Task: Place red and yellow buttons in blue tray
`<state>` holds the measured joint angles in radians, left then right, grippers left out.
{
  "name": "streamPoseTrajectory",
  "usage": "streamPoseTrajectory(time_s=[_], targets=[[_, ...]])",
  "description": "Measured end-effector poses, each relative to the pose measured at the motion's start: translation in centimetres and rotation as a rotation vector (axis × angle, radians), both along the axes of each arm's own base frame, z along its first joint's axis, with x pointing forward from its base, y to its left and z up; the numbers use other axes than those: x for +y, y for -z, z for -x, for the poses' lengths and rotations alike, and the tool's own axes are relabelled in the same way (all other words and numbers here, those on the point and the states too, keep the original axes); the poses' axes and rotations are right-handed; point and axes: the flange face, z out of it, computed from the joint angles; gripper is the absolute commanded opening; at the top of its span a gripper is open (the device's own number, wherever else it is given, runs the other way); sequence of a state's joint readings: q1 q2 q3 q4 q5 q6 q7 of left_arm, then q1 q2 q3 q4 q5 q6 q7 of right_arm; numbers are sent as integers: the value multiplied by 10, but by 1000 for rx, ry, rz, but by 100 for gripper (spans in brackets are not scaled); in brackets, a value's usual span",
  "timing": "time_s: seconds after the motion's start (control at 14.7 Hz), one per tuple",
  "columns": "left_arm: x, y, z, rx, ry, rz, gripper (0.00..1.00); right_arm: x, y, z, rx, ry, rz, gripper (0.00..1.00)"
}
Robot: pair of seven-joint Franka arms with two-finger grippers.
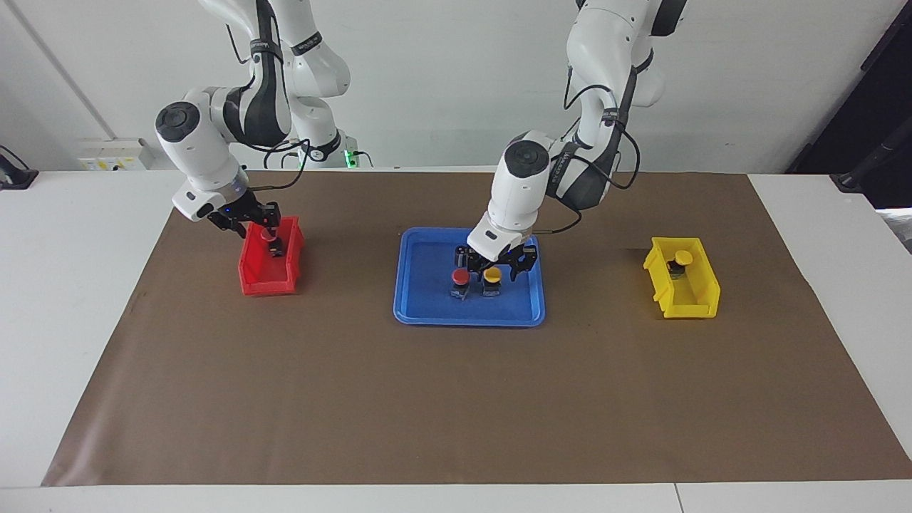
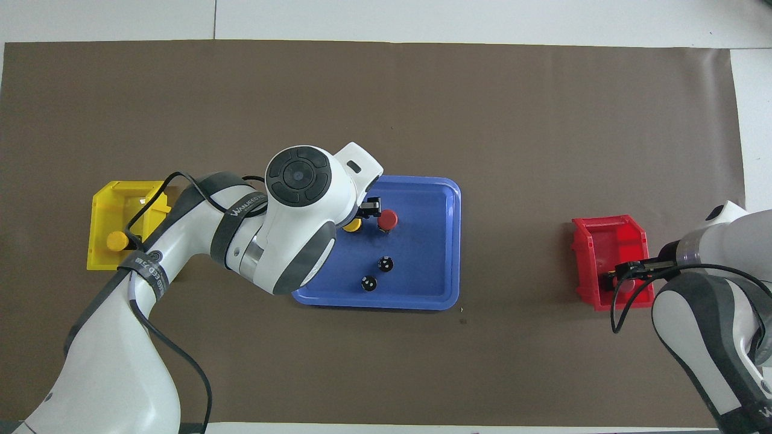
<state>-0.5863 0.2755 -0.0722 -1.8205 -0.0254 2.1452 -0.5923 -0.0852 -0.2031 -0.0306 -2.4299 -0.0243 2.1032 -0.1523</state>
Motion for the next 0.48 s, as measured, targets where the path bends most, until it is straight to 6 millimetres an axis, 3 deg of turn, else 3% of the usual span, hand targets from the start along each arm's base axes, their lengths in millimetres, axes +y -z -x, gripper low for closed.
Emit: streamPoseTrajectory(time_s=[0.07,0.2,0.48], targets=[[11,-18,-4,-1,-16,-2,99,1,2,1,5,-2,0,66],[45,-52,-15,1,-31,-11,100,3,9,5,17,-5,-1,66],[148,-111,-38,8,23,-31,100,5,20,11,17,-8,-1,63]])
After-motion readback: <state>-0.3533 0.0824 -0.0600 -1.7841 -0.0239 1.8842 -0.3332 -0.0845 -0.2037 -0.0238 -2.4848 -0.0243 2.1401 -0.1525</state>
